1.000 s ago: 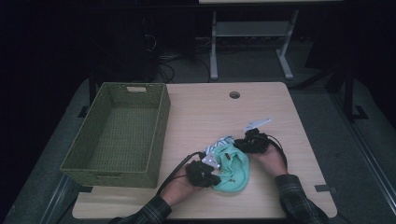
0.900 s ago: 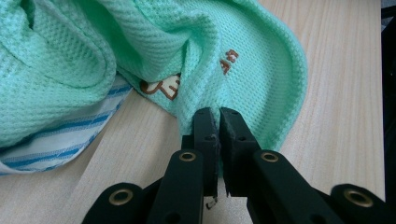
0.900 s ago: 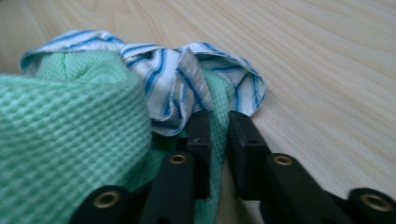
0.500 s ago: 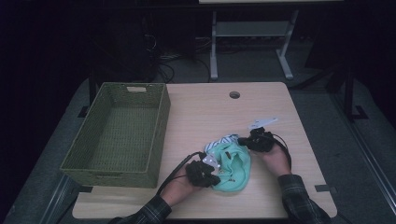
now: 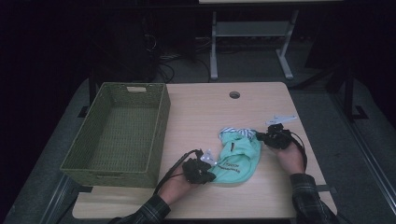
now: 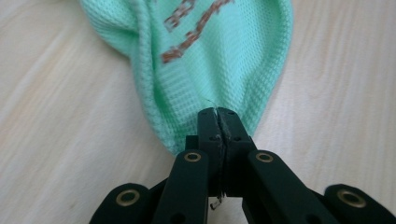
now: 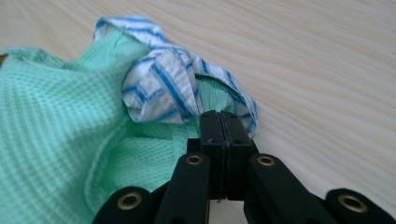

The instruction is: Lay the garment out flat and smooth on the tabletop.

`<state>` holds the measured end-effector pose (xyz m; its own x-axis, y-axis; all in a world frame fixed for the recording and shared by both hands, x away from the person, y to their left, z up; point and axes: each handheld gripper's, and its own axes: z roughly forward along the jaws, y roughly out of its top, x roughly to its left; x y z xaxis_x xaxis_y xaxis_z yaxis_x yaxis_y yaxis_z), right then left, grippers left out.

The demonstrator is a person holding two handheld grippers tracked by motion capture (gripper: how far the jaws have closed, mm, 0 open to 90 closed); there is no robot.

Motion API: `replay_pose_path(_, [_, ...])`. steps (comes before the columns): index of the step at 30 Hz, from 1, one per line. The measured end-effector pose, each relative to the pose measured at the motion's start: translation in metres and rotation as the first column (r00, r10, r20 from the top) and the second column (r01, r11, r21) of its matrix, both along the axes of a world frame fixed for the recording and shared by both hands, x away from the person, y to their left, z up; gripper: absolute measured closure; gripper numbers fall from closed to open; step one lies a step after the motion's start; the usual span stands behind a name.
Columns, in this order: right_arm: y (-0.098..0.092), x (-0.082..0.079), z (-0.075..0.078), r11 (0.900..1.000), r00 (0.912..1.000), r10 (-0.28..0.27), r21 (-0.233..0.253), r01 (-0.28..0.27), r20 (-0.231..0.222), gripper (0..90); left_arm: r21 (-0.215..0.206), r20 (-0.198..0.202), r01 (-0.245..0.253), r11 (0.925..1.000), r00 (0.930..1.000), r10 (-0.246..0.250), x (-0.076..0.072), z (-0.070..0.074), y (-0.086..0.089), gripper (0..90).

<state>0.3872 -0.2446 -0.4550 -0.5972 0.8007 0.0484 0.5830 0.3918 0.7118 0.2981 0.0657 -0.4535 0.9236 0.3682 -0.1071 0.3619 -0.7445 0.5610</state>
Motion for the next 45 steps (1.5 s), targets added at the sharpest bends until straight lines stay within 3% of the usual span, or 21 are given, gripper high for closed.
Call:
replay_pose_path(8, [-0.008,0.002,-0.009,1.000,0.9990,-0.026,-0.017,0.025,-0.035,88.5,0.009,0.010,-0.019,0.9998,0.9998,0.019,0.003,0.001,0.004,88.7])
replay_pose_path(14, [-0.009,-0.001,0.007,0.999,0.9998,-0.012,0.042,0.013,-0.015,81.3,0.023,0.023,0.000,0.9997,0.9997,-0.001,0.002,0.000,0.002,88.8])
replay_pose_path(15, [-0.010,-0.001,0.011,0.999,1.0000,0.002,0.045,-0.002,0.002,78.8,0.007,0.021,-0.013,0.9999,0.9997,0.013,0.001,0.000,0.001,88.8])
replay_pose_path(21, [-0.011,-0.001,0.024,0.995,0.9999,0.010,0.095,-0.011,0.007,74.4,0.012,-0.001,0.000,0.9999,1.0000,0.000,0.005,0.000,0.004,88.8])
replay_pose_path(31, [0.016,0.016,0.045,0.993,0.9959,0.090,0.081,-0.090,0.012,72.5,-0.003,-0.009,-0.013,0.9999,0.9999,0.013,0.006,-0.001,0.004,88.8])
replay_pose_path(36, [0.029,0.023,0.046,0.991,0.9935,0.114,0.065,-0.113,-0.003,72.6,0.002,-0.009,-0.007,1.0000,0.9999,0.007,0.006,0.000,0.004,88.7])
replay_pose_path(45, [0.058,0.035,0.045,0.987,0.9874,0.155,0.040,-0.154,-0.031,76.0,-0.023,-0.031,-0.023,0.9995,0.9993,0.022,0.008,-0.002,0.005,88.7])
